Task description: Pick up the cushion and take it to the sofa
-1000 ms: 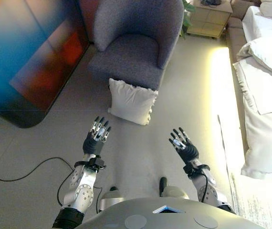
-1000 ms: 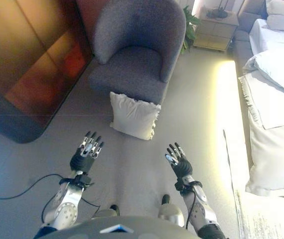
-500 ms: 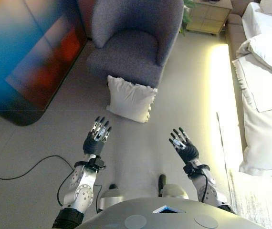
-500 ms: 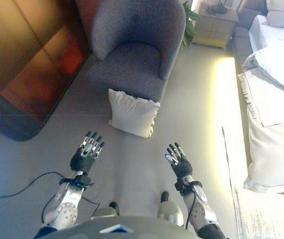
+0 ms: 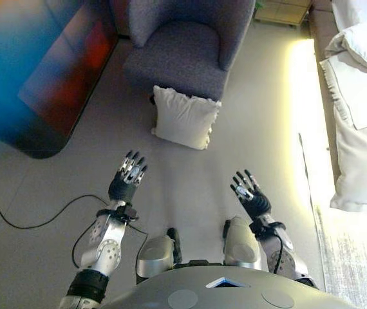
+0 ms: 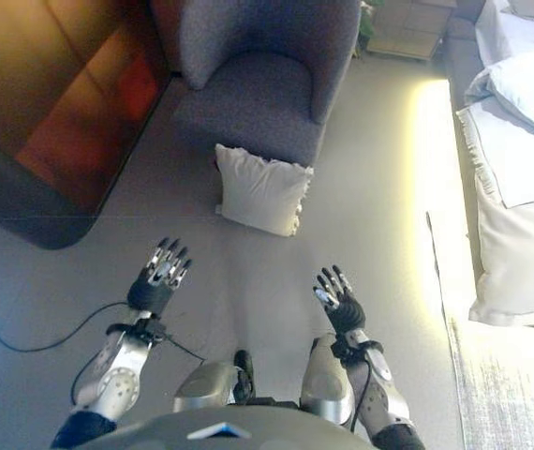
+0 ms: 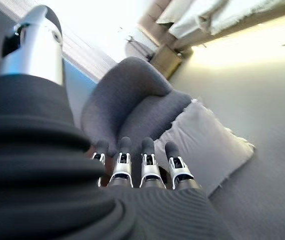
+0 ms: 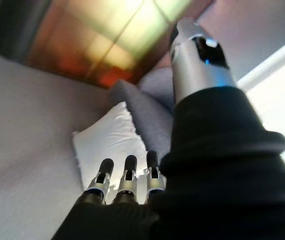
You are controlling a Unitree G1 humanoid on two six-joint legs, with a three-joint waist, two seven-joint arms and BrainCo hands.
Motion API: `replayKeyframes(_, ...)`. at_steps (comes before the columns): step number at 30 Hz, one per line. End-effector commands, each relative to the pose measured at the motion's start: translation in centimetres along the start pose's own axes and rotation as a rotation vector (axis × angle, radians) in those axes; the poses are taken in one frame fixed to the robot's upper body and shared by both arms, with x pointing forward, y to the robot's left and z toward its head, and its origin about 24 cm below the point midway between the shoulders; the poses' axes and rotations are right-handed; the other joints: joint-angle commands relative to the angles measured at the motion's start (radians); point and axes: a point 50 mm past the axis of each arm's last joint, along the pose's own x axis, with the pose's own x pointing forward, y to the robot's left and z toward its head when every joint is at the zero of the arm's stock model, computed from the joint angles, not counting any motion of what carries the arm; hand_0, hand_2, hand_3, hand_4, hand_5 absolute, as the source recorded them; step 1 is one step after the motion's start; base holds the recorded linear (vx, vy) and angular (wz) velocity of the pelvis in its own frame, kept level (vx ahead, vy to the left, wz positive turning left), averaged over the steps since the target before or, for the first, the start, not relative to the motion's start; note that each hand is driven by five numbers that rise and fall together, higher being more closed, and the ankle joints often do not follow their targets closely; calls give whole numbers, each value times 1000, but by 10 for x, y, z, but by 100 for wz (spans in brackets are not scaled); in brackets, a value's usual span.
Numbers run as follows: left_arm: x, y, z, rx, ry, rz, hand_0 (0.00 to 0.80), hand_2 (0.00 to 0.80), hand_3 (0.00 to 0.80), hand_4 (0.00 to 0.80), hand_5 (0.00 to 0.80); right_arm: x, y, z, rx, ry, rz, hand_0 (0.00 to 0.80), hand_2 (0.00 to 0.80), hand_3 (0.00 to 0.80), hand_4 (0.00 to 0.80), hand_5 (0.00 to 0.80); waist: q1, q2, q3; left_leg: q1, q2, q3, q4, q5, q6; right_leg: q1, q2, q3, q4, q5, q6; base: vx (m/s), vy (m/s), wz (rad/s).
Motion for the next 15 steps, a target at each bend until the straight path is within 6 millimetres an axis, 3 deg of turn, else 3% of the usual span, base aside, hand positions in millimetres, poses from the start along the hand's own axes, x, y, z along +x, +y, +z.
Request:
replayKeyframes(1,6,-19,21,42,-95,-102,0,0,0,0,0,14,12,20,39,-105,60,0,0,0,0,0,-44,-45,-18,103,-38,-45,-12,-125,-26,3,36,-35,-309,200,-4,358,-38,-17)
replayKeyframes(5,1,-17,10,42,-54,-102,0,0,0,0,0,8,6,16,37,-85,28,0,0,0,0,0,-54,-59,-29,176,-64,-63,-22,-168,-15,-2,51,-111,-396,239,2,419,-49,29)
replayKeyframes(7,-4,-16,5,45,-34,-104,0,0,0,0,0,2,2,14,30,-82,10,0,0,0,0,0,-58,-63,-39,203,-64,-71,-8,-195,-9,-2,45,-121,-364,238,-6,505,-106,49)
replayKeyframes(9,-8,-15,2,37,-25,-97,0,0,0,0,0,-3,-3,12,18,-70,-6,0,0,0,0,0,-64,-58,-60,215,-54,-69,5,-213,-7,15,44,-120,-353,197,-13,457,-141,47)
replayKeyframes(12,-15,-13,1,8,-28,-67,0,0,0,0,0,-9,-6,9,-4,-38,-14,0,0,0,0,0,-72,-41,-91,249,-2,-47,69,-201,-39,24,64,-113,-273,148,-35,483,-208,34)
replayKeyframes(13,-19,-10,0,-10,-29,-42,0,0,0,0,0,-12,-6,7,-17,-19,-20,0,0,0,0,0,-76,-28,-106,259,30,-49,95,-134,-64,27,81,-102,-241,116,-56,355,-173,7)
replayKeyframes(14,-19,-9,0,-14,-29,-39,0,0,0,0,0,-12,-6,7,-18,-17,-19,0,0,0,0,0,-77,-26,-108,259,35,-50,100,-120,-69,28,86,-100,-237,109,-59,423,-245,1)
replayKeyframes(15,-21,-8,1,-45,-39,-27,0,0,0,0,0,-15,-6,7,-25,-3,7,0,0,0,0,0,-79,-16,-123,239,61,-65,155,-31,-98,43,123,-83,-227,60,-85,295,-188,-5)
